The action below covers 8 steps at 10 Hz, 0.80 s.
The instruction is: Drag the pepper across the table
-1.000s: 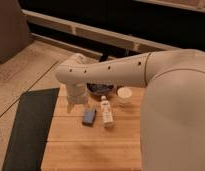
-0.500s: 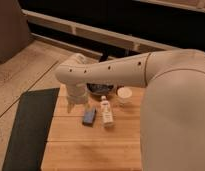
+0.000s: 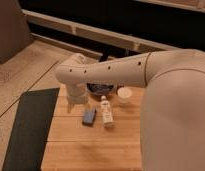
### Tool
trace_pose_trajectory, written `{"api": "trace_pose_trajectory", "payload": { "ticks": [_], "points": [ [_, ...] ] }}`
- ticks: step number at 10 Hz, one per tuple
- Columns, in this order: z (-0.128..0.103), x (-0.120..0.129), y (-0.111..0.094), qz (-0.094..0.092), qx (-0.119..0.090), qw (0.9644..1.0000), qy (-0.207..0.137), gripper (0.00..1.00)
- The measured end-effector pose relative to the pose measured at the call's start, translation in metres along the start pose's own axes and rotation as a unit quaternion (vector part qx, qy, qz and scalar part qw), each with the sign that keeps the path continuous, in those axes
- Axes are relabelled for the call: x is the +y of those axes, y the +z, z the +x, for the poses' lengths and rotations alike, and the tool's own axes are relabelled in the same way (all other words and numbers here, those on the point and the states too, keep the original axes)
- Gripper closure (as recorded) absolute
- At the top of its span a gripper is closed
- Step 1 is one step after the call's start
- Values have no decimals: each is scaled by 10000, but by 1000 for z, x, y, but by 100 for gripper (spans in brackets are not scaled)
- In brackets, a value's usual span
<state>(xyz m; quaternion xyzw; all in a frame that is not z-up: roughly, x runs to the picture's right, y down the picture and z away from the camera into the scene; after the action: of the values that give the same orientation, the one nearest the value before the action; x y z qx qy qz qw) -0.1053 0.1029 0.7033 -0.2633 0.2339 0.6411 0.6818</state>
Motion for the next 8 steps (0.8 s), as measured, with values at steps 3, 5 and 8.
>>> {"api": "trace_pose_trajectory", "payload": {
  "ticks": [3,5,8],
  "points": [
    [0,0,0,0,0,10000,0,35],
    [0,0,0,0,0,10000,1,35],
    [-3,-1,0,36,-14,10000,12,35]
  ]
}}
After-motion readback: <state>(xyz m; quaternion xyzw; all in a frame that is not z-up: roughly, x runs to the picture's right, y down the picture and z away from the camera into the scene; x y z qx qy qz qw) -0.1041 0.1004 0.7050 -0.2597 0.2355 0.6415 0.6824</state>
